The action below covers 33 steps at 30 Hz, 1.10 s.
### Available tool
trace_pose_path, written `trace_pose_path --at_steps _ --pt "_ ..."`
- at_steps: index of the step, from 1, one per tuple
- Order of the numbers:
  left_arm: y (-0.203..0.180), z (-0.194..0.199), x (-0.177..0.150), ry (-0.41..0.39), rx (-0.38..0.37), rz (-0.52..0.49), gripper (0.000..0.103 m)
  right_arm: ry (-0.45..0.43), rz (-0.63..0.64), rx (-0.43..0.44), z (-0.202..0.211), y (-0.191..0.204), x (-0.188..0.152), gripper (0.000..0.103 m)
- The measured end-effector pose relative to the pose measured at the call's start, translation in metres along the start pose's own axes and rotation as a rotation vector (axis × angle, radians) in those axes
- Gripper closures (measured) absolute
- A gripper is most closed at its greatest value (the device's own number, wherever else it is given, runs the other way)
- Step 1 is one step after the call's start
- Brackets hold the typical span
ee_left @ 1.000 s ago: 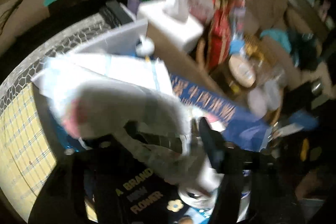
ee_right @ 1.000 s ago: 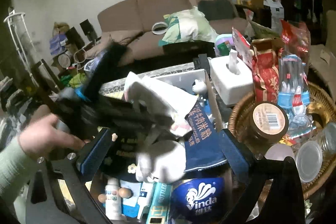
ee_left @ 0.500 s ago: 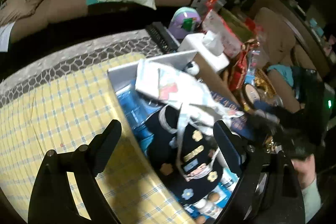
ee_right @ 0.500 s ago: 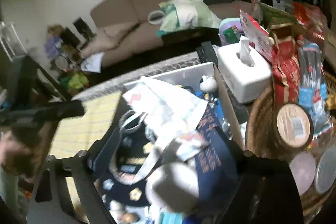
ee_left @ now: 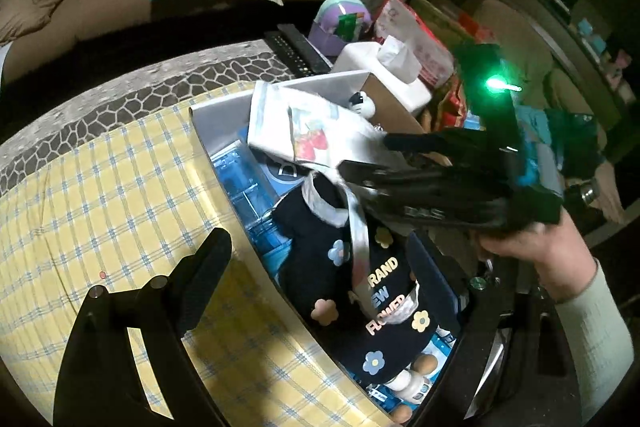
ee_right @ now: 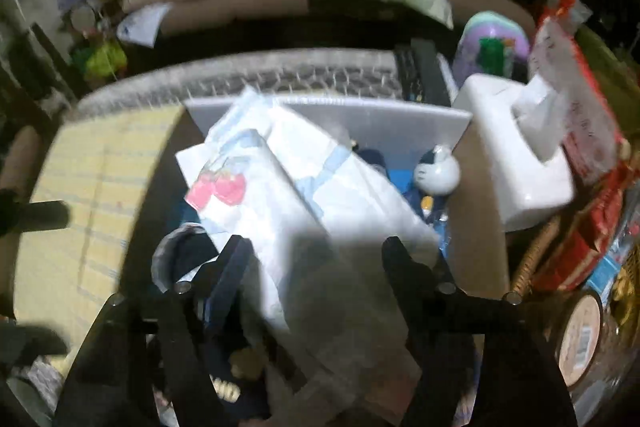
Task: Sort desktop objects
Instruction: 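Push the tote bag down into the box with both grippers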
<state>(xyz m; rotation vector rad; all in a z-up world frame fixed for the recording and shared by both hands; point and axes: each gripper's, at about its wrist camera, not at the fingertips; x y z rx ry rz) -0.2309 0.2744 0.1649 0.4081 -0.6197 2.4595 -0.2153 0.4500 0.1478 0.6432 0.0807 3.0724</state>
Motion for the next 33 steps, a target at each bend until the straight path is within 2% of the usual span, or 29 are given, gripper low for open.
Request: trace_pose_path --at_steps 1,2,3,4,6,8,12,13,16,20,22,24,26,28,30,33 --pt "0.002 -0.001 0.001 0.003 -0.002 0.001 0.015 0.007 -0.006 0.017 -0.004 -0.001 0.001 0.050" --pt "0.002 -0.005 0.002 0.009 -0.004 0.001 0.015 0.007 -0.021 0.053 -0.006 -0.004 0.001 0.058" --pt "0.003 -0.010 0.002 0.016 -0.002 0.002 0.015 0.005 -0.041 0.049 -0.006 -0.007 0.001 0.082" --pt "0.003 -0.012 0.002 0.017 -0.001 0.004 0.015 0.004 -0.053 0.014 -0.005 -0.012 0.001 0.086" --pt "0.003 -0.018 0.003 0.018 -0.014 0.016 0.015 -0.006 -0.106 0.045 0.000 -0.026 -0.002 0.089" --pt "0.001 -0.024 0.002 0.019 -0.036 0.028 0.015 -0.016 -0.165 0.027 0.006 -0.042 -0.006 0.090" --pt "-0.008 -0.033 0.000 0.031 -0.045 0.017 0.015 -0.025 -0.262 -0.098 0.016 -0.070 -0.016 0.093" --pt "-0.009 -0.033 -0.001 0.034 -0.047 0.015 0.015 -0.031 -0.287 -0.107 0.019 -0.076 -0.017 0.093" --pt "-0.015 -0.035 0.001 0.040 -0.041 0.002 0.015 -0.010 -0.368 -0.025 0.025 -0.091 -0.021 0.093" --pt "-0.021 -0.038 0.003 0.036 -0.032 0.008 0.015 0.058 -0.339 -0.041 0.002 -0.084 -0.025 0.089" --pt "-0.022 -0.040 0.002 0.040 -0.033 0.017 0.015 0.052 -0.328 -0.064 -0.002 -0.080 -0.025 0.089" --pt "-0.024 -0.041 -0.001 0.046 -0.037 0.012 0.015 0.049 -0.347 -0.045 0.003 -0.083 -0.022 0.087" --pt "-0.024 -0.040 -0.003 0.046 -0.037 0.011 0.015 0.004 -0.351 0.001 0.019 -0.082 -0.022 0.072" --pt "-0.025 -0.041 -0.006 0.050 -0.039 0.012 0.015 -0.051 -0.324 0.019 0.036 -0.077 -0.023 0.046" --pt "-0.025 -0.042 -0.009 0.053 -0.035 0.017 0.015 -0.116 -0.294 0.029 0.059 -0.074 -0.028 0.041" --pt "-0.029 -0.044 -0.017 0.059 -0.035 0.021 0.015 -0.149 -0.286 0.047 0.083 -0.071 -0.040 0.041"
Point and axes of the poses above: each gripper's, at about its wrist camera, not at the fingertips, and z roughly against the way its jaws point, y to its left, x to its top, and after that the axes turned 5 degrees about y, right-handed
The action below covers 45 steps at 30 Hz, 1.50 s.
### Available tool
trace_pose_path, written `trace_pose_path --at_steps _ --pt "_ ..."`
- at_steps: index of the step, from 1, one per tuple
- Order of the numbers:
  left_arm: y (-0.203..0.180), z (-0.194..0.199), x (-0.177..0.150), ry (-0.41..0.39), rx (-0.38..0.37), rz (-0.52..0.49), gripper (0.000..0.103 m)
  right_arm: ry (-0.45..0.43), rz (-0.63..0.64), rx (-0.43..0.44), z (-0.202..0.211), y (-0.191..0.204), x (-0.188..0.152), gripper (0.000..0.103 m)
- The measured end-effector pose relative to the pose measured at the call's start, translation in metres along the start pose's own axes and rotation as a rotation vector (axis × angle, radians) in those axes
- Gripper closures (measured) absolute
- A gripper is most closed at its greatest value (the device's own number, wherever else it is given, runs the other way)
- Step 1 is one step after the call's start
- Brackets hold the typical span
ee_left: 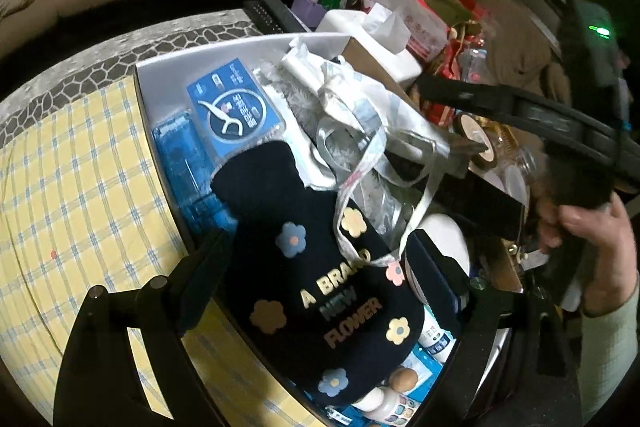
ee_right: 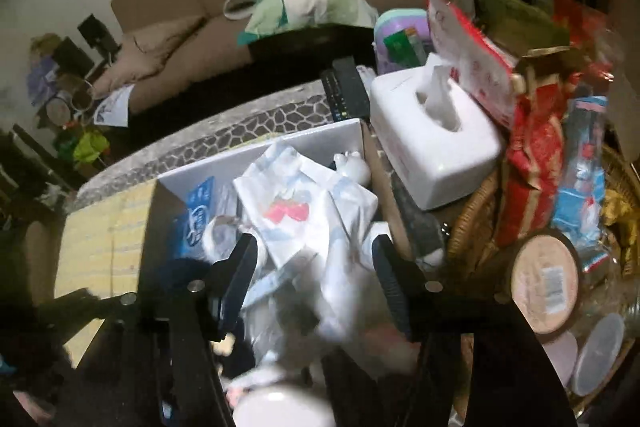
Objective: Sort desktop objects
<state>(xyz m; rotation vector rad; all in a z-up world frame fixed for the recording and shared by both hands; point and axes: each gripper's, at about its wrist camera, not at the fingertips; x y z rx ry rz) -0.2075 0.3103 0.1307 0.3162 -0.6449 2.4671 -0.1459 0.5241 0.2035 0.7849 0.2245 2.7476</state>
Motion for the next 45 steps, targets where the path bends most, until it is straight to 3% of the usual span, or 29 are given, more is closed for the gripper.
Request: trace_pose_path --at_steps 2,5,8,18,26,29,31,34,45 --pt "-0.004 0.001 -0.005 0.005 0.015 -0.013 0.013 -0.002 0.019 0.007 0.008 0.003 -0.007 0.042" --pt "-0.014 0.007 -0.016 -0.010 0.099 -0.050 0.000 -0.014 0.098 -0.023 0.017 0.017 -0.020 0.042" --pt "-0.019 0.017 -0.028 -0.028 0.161 -0.059 0.000 -0.031 0.147 -0.076 0.025 0.029 -0.040 0.042" --pt "-0.022 0.056 -0.070 -0.053 0.199 -0.031 0.000 -0.084 0.190 -0.091 0.066 0.063 -0.090 0.041" --pt "-0.030 0.090 -0.103 -0.079 0.236 -0.005 0.000 -0.112 0.215 -0.084 0.097 0.090 -0.123 0.034" --pt "-0.033 0.103 -0.118 -0.089 0.243 0.002 0.000 -0.116 0.211 -0.080 0.107 0.097 -0.135 0.028" --pt "-0.035 0.113 -0.129 -0.099 0.251 0.006 0.000 -0.124 0.201 -0.070 0.115 0.099 -0.142 0.013" --pt "-0.039 0.129 -0.146 -0.114 0.282 -0.001 0.000 -0.136 0.193 -0.066 0.123 0.105 -0.151 0.000" --pt "-0.024 0.172 -0.206 -0.149 0.324 0.046 0.000 -0.143 0.190 -0.042 0.141 0.142 -0.191 0.000"
Point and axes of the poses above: each gripper's, at about its wrist camera, not at the fingertips, and z roughly against the way its jaws point, y to its left, x to its top, and after that the axes turned 5 degrees about y, right-handed
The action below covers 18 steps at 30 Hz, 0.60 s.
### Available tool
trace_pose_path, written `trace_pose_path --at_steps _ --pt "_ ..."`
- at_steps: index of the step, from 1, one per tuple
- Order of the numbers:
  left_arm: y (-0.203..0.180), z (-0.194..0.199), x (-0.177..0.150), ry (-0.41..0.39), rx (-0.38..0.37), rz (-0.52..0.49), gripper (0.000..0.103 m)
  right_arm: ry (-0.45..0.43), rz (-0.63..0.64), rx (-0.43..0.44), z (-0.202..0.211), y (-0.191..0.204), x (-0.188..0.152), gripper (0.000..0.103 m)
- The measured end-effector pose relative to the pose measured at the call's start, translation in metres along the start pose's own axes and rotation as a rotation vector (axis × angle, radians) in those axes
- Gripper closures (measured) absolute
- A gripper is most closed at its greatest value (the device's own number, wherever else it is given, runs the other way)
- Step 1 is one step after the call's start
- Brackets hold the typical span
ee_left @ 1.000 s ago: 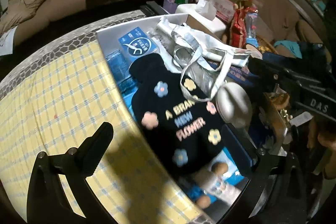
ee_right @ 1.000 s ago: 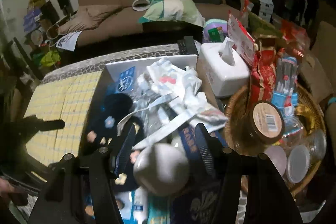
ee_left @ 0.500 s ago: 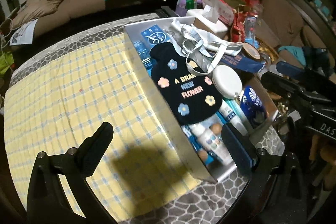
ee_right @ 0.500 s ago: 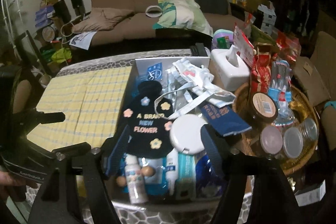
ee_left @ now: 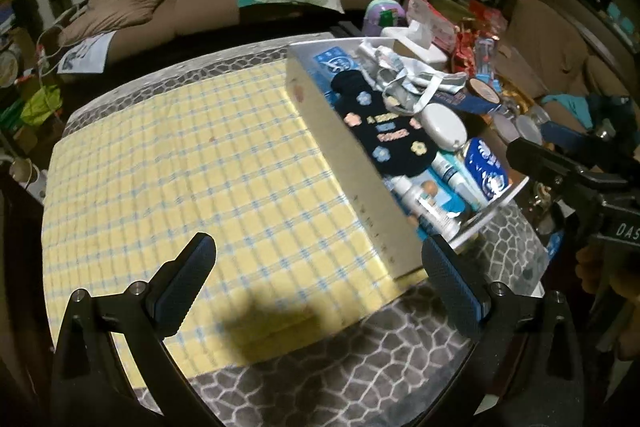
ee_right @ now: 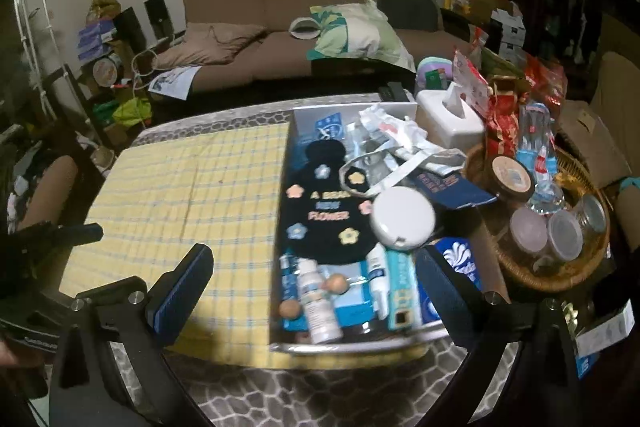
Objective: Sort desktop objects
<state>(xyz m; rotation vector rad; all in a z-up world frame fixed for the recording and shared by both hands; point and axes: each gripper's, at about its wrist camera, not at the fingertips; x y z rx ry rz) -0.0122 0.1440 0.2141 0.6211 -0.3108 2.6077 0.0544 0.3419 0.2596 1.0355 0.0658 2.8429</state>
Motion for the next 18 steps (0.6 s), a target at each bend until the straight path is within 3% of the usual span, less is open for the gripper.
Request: trace_pose_path --at_steps 14,18 --pt "0.069 0.020 -0.065 -0.001 0.071 0.100 0.000 0.000 0.009 0.019 0.000 0.055 -0.035 0.000" --pt "0.084 0.018 -0.077 -0.004 0.122 0.102 0.000 -0.015 0.038 0.027 -0.008 0.079 -0.047 0.000"
Point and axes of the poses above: each gripper's, at about its wrist camera, not at the fingertips, and z roughly against the way its jaws point, y to its left, x to its top, and after that the axes turned 5 degrees about y, right-handed
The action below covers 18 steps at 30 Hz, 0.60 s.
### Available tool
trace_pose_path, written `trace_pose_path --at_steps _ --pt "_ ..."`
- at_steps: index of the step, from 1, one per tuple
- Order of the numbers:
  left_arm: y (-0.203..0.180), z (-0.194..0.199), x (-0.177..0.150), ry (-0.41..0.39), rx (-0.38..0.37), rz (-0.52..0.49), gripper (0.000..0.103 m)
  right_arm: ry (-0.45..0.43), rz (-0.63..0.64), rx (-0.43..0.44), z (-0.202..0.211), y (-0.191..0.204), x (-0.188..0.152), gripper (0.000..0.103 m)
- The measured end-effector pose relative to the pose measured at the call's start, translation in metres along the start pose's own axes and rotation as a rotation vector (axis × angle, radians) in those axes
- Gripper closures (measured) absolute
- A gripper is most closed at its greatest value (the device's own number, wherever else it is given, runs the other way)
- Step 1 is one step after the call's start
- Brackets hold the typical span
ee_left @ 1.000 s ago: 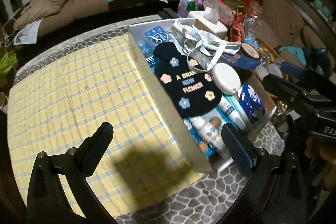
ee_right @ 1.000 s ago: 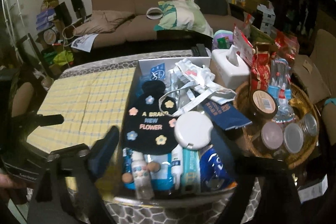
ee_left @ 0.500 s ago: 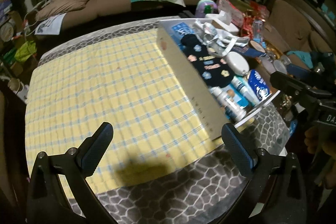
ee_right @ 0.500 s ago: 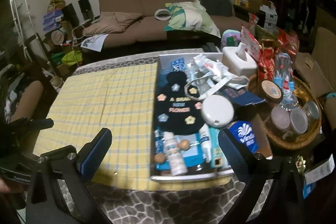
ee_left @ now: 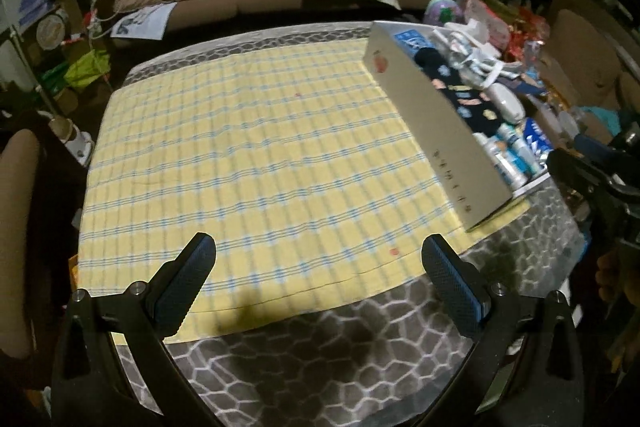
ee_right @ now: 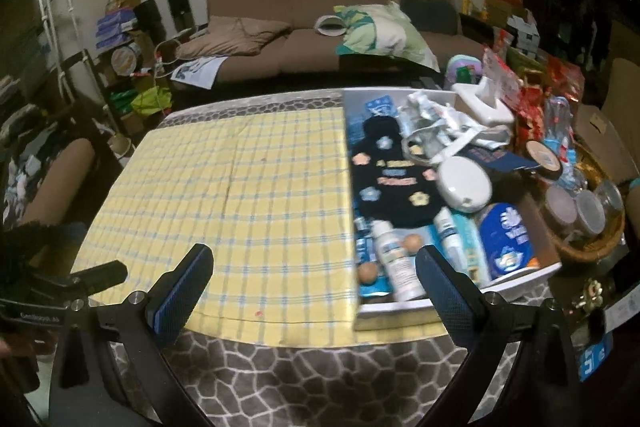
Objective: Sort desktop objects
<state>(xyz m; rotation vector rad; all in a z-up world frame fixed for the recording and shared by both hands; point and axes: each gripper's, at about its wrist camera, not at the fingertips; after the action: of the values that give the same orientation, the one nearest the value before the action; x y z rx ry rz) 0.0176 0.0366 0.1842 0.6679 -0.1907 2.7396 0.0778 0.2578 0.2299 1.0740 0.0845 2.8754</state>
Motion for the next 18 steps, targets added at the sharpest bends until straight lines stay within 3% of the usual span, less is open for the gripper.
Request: trace_pose_path --at_steps 8,12,18 --pt "0.038 -0.024 -0.017 -0.026 0.062 0.107 0.000 0.028 0.011 0.040 -0.042 0.041 -0.008 0.000" --pt "0.056 -0.049 -0.025 -0.022 0.084 0.176 0.000 0.052 -0.020 0.050 -0.073 0.052 -0.014 0.000" --pt "0.059 -0.096 -0.039 0.014 0.103 0.202 0.000 0.118 -0.050 0.030 -0.133 0.056 -0.040 0.000"
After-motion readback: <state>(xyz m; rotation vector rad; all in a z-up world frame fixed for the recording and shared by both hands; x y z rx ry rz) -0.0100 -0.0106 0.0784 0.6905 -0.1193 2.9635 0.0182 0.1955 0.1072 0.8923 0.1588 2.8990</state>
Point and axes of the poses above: each gripper's, at about its wrist camera, not at the fingertips, and z roughly against the way its jaws point, y to its left, x to its top, and after that the axes turned 5 degrees about y, right-handed
